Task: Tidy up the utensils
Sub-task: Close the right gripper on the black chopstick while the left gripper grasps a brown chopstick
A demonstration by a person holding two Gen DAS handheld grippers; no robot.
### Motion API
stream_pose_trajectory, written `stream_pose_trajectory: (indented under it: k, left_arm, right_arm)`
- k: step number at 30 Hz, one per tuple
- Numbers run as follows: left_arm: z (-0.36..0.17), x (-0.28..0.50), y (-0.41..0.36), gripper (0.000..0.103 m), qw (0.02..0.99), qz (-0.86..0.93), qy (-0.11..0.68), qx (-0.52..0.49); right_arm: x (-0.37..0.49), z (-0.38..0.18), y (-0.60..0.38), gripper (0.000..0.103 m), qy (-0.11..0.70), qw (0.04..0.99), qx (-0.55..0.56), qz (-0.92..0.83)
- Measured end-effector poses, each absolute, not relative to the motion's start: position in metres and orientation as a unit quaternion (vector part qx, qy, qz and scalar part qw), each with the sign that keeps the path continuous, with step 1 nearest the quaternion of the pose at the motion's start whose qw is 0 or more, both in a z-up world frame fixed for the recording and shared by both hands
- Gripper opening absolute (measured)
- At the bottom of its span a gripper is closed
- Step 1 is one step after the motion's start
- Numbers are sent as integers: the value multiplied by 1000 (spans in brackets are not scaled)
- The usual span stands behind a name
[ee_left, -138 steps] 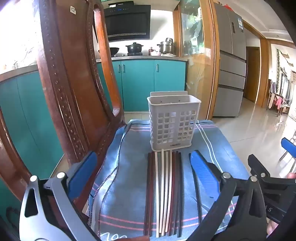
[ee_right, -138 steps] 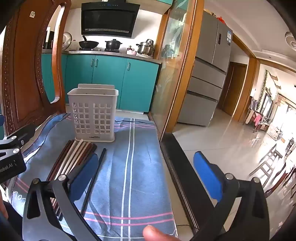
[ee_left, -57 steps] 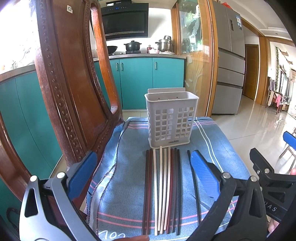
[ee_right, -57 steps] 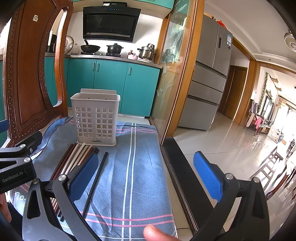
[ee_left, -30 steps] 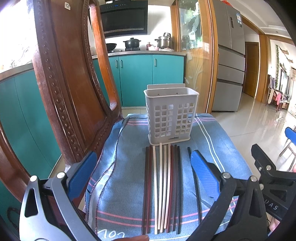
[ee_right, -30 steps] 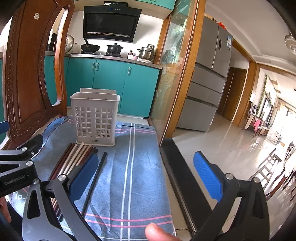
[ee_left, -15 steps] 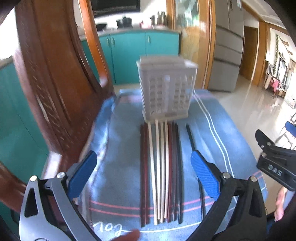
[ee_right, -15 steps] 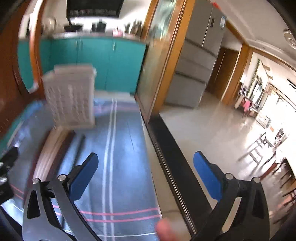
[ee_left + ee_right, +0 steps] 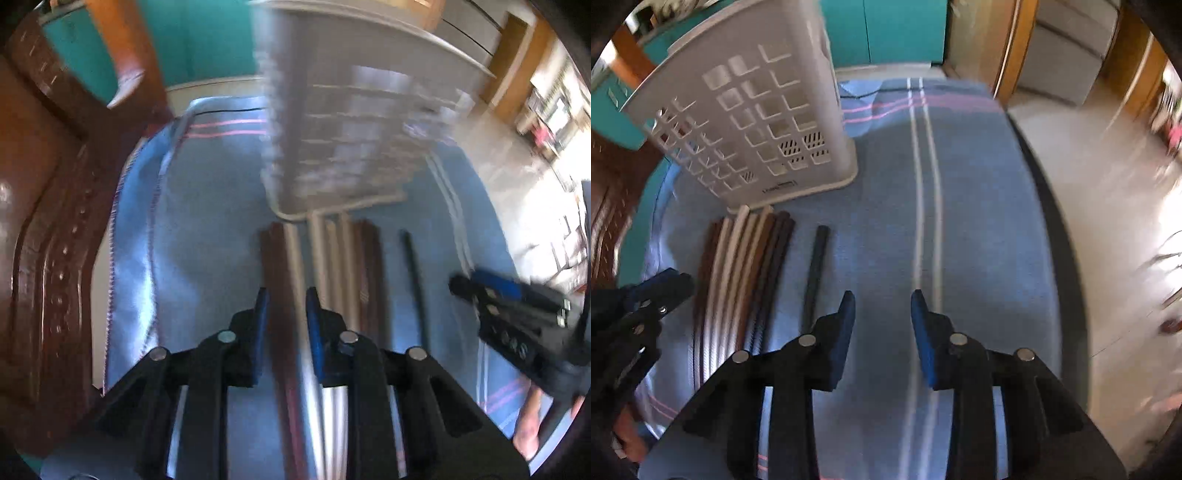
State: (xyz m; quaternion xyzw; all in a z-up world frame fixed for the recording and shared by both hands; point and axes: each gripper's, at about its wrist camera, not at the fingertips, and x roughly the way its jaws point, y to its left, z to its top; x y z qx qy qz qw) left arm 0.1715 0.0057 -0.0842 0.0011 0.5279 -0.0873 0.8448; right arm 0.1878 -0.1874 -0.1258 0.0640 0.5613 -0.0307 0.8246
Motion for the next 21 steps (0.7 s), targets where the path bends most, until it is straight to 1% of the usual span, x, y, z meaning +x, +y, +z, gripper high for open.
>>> stream_pose_trajectory:
  k: [3,6,9,13,21]
  left_arm:
    - [-87,180,17,20,834,-96,541,-48]
    - [-91,182,14,20,835,-78,543,-29]
    - [-104,182,15,20,827,-70,557,-39]
    - [-112,180,13,20,828,-64,556,-30]
    - [-122,182,18,20,826,-70,558,-47]
  right_arm:
    - [194,-132,-171,33,565,824,32,-32]
    - [195,-139,-158,33,562,826,0,-44]
    - [193,-139,-149,33,561,826,-18,-48]
    - [187,-140,-147,33,561,826,-18,-41]
    - [180,-135,-175,33,561,828,9,-9]
